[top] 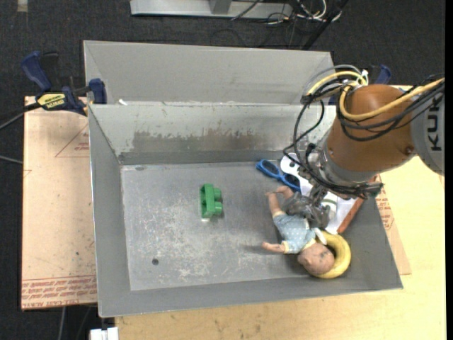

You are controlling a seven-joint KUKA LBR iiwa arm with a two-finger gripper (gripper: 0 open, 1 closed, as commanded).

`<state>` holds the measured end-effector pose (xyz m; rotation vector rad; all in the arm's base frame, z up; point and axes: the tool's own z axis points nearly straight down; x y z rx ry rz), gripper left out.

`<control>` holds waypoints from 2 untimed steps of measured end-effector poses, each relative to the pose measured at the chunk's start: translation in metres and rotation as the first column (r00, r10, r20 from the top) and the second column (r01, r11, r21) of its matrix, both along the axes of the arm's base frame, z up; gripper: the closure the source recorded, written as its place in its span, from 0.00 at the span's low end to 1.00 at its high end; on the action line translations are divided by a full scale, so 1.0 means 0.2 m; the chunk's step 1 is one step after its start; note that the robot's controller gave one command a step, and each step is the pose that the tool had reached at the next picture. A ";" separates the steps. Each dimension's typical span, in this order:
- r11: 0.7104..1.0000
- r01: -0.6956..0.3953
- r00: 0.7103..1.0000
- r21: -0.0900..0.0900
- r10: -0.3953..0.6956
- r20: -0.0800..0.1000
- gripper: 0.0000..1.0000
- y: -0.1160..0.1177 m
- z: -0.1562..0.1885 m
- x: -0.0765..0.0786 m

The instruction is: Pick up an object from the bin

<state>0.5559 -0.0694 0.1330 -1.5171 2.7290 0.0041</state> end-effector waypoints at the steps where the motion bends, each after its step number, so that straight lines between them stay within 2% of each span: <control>1: 1.000 0.002 1.000 0.001 -0.002 -0.003 1.00 -0.01 -0.05 -0.01; 2: 0.968 -0.251 0.968 0.000 0.251 0.003 1.00 0.31 -0.20 -0.03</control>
Offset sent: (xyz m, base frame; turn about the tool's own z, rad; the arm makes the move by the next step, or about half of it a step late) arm -0.0051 0.0608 -0.0389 -0.2561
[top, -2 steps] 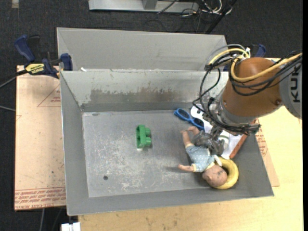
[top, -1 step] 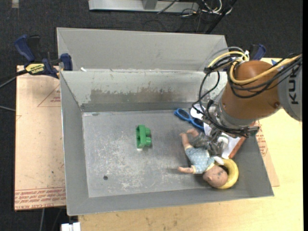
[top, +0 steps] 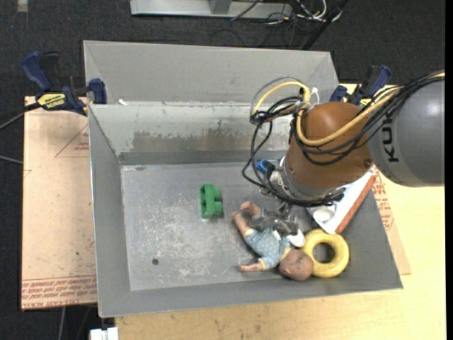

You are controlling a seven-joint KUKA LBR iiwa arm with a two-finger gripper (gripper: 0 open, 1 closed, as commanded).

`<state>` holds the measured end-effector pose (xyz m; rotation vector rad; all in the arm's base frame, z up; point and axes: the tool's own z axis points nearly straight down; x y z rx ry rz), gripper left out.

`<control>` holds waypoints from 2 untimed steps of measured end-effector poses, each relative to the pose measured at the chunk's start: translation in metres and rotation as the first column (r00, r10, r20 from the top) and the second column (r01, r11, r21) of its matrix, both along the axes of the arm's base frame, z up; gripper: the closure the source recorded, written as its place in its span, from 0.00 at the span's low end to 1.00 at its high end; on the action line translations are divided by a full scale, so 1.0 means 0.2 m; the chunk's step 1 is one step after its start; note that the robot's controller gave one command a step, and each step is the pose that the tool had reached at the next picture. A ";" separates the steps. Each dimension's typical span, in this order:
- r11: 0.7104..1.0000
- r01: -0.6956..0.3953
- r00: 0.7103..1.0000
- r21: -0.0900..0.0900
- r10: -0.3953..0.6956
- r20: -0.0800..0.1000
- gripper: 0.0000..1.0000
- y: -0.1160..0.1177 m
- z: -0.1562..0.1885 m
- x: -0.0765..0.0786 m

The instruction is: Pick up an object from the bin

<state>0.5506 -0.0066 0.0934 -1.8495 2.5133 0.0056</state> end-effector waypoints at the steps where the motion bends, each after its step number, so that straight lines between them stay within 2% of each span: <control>1: 1.000 0.001 1.000 0.000 -0.001 0.000 1.00 0.00 0.00 0.00; 2: 0.995 -0.102 0.995 0.004 0.102 -0.008 1.00 -0.08 0.10 0.09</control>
Offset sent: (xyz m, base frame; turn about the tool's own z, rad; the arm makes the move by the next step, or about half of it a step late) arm 0.0631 -0.0743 0.0673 -0.2727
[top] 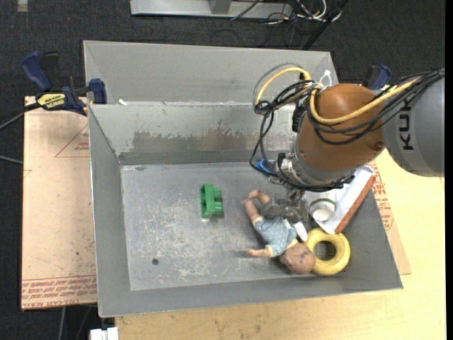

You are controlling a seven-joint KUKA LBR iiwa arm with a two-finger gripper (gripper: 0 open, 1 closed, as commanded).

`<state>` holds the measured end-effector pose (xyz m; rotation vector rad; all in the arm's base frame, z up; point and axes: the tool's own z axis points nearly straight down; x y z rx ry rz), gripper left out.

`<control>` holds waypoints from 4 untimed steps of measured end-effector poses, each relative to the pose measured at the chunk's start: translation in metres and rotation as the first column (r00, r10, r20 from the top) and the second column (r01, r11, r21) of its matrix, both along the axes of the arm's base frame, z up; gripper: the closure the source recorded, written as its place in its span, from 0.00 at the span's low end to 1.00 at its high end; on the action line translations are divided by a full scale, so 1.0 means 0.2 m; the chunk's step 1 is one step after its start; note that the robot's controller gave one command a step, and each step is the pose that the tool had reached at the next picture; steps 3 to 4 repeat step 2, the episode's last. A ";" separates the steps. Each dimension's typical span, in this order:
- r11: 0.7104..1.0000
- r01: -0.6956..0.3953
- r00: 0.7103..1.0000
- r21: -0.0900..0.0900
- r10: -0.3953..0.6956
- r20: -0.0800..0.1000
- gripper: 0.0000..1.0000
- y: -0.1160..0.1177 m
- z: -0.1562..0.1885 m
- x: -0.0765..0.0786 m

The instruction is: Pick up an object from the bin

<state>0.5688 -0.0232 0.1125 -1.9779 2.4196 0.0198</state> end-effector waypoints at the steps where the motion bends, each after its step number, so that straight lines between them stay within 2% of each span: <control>1: 0.994 -0.108 0.994 -0.007 0.108 0.010 1.00 -0.02 0.31 0.09; 2: 0.979 -0.205 0.979 -0.003 0.205 0.022 1.00 -0.02 0.44 0.12; 4: 0.979 -0.205 0.979 -0.003 0.205 0.022 1.00 -0.02 0.44 0.12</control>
Offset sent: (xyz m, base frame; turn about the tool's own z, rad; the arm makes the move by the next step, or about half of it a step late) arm 0.0273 -0.0581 0.0796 -0.5262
